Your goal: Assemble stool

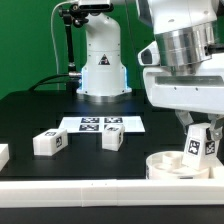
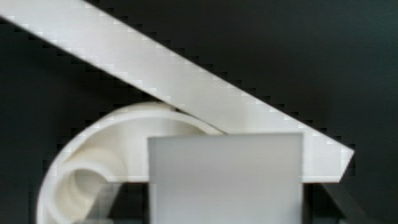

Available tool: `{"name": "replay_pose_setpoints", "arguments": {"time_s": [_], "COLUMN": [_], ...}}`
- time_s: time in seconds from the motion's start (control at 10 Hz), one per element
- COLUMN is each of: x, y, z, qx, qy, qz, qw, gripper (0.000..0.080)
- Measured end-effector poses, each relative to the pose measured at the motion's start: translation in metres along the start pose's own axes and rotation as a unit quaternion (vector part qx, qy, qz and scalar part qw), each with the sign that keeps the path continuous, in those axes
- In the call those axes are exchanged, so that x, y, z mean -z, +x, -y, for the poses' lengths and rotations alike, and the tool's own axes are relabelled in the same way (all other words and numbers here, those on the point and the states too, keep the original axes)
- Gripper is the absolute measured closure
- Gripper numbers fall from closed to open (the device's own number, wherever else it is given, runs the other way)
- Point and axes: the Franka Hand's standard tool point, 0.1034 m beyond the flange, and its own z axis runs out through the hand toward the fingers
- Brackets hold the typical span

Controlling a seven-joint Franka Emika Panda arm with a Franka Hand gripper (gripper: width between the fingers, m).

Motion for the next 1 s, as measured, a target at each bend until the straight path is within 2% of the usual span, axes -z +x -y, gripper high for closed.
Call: {"name": "replay_pose_setpoints", "arguments": {"time_s": [0.1,0.2,0.3,0.4,0.6,0.7,0.8,0.9,1.0], "x": [0.000,0.001,0.004,0.009,0.023,0.028,0.027,0.026,0.025], "y": [0.000,-0.001,-0.004,-0.008,-0.012,-0.014,-0.013,-0.014,-0.014], "z": [0.000,0.001,0.004,0.007,0.012,0.013,0.014,0.014,0.013], "qx": [0.002,0.014,0.029,0.037,0.071,0.078,0.093,0.093,0.142], "qy": [0.000,-0.002,-0.006,-0.010,-0.011,-0.019,-0.017,-0.018,-0.021], "qz": [0.001,0.002,0.006,0.011,0.015,0.023,0.022,0.022,0.019], "qw": [1.000,1.000,1.000,0.999,0.997,0.996,0.995,0.995,0.989], "gripper": [0.0459,0.0378,0.0241,0.0178,0.0155,0.0151,0.0151,0.0150,0.0150]}}
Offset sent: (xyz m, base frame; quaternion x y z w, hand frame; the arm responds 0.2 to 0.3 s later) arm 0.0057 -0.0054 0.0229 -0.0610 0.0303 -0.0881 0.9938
